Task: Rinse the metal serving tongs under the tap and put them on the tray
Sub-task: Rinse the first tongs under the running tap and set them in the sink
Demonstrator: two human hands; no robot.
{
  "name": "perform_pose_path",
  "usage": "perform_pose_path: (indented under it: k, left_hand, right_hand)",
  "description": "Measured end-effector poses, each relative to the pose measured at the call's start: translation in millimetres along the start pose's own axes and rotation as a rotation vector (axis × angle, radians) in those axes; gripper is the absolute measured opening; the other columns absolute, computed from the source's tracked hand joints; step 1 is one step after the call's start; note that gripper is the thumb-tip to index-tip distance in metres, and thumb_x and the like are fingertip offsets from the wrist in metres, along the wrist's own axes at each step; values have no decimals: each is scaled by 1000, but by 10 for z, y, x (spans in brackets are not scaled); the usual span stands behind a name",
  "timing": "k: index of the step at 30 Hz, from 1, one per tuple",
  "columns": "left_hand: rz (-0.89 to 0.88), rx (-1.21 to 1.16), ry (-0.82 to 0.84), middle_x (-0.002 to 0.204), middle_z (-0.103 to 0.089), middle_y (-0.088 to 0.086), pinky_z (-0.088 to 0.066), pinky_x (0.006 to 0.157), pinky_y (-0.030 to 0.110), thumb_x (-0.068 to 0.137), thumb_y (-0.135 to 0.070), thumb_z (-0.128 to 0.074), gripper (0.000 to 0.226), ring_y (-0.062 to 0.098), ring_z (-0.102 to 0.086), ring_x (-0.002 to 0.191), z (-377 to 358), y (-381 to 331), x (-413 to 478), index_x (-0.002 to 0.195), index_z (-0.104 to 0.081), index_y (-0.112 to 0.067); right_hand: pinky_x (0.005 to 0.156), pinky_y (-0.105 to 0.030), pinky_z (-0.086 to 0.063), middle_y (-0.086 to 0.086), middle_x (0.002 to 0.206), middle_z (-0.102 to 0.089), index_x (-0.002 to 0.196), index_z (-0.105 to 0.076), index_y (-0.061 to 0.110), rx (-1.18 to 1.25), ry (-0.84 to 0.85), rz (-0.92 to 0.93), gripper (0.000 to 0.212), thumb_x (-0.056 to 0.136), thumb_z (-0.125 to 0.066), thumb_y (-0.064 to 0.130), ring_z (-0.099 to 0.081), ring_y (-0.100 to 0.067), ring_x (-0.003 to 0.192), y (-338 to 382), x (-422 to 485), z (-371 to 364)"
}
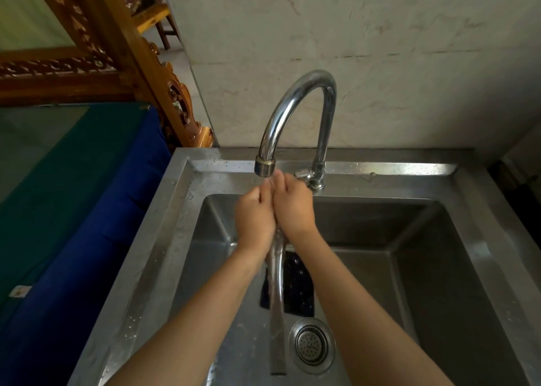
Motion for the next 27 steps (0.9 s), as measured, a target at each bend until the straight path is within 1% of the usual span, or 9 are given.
perform_pose_path:
  k: [2, 5, 8, 10, 14, 18, 21, 24, 27]
  left_hand:
    - [34, -28, -20, 66, -61, 18, -48, 66, 41, 97, -24, -42, 38, 27, -58, 65, 46, -16, 132, 68, -61, -8]
    - [54, -25, -35, 56, -52, 4, -43, 62, 36, 97, -19, -40, 41, 19, -51, 58, 54, -6, 212, 58, -52, -14]
    - [31, -21, -42, 63, -54, 13, -43, 62, 39, 97, -26, -41, 41, 25, -52, 64, 22, -12, 158, 64, -55, -8]
    - [10, 1, -59, 63, -55, 13, -44, 62, 40, 95, -24, -44, 38, 25, -53, 63, 40, -48, 184, 67, -57, -2]
    - [16, -1, -73, 55, -48, -1, -43, 60, 35, 94, -20, -47, 39, 17, -50, 58, 64, -128, 330, 56, -46, -17]
    - [3, 5, -51, 55, -44, -1, -37, 53, 28, 95, -19, -44, 37, 18, -46, 57, -15, -97, 306, 58, -44, -16]
    - [-45, 19, -64, 53, -44, -1, -34, 48, 25, 95, -29, -45, 39, 15, -44, 53, -38, -102, 261, 60, -48, -14]
    - [-117, 48, -29, 50, -47, -2, -35, 43, 20, 94, -42, -43, 46, 10, -45, 46, -99, -114, 168, 62, -55, -10]
    - [-160, 58, -13, 51, -52, -4, -39, 47, 19, 93, -42, -45, 42, 6, -50, 48, -126, -81, 49, 63, -56, -14]
  right_hand:
    - [47, -13, -42, 8, 57, -54, 68, -51, 23, -51, -26, 50, 35, 99, -37, 33, -52, -3, 50, -52, -202, -57]
    - [45, -18, -40, 7, 53, -53, 67, -52, 20, -104, -29, 73, 39, 98, -36, 36, -51, -5, 47, -83, -288, -36]
    - [46, -19, -35, 5, 51, -47, 58, -46, 22, -46, 50, 34, 43, 99, -37, 32, -44, -3, 44, 12, -49, 15]
    - [46, -16, -37, 6, 53, -49, 61, -48, 23, 18, 68, 34, 40, 99, -37, 32, -46, 1, 42, 51, -41, -12]
    - [41, -9, -36, 10, 50, -47, 61, -43, 28, 1, -7, 67, 37, 98, -39, 31, -50, 5, 42, -75, -382, -43]
    - [43, -14, -33, 9, 51, -46, 60, -46, 24, 25, -35, 67, 39, 99, -39, 29, -45, 2, 41, -42, -217, 85]
    - [47, -14, -33, 7, 51, -45, 59, -48, 19, 89, -25, 56, 42, 99, -39, 28, -43, 0, 43, 9, -53, 128]
    - [55, -27, -40, 1, 56, -51, 67, -55, 11, 125, -42, -6, 41, 99, -38, 30, -48, -10, 53, -12, 17, 150]
    - [51, -20, -37, 4, 53, -48, 61, -49, 17, 136, -94, -6, 42, 99, -38, 29, -45, -4, 48, 0, 38, 201]
Point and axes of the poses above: each hand's wrist, its own x-axis towards the middle knuckle, its own z-axis out of the back of the hand, y = z × x, the point moved 7 cm from there along x, towards the middle knuckle
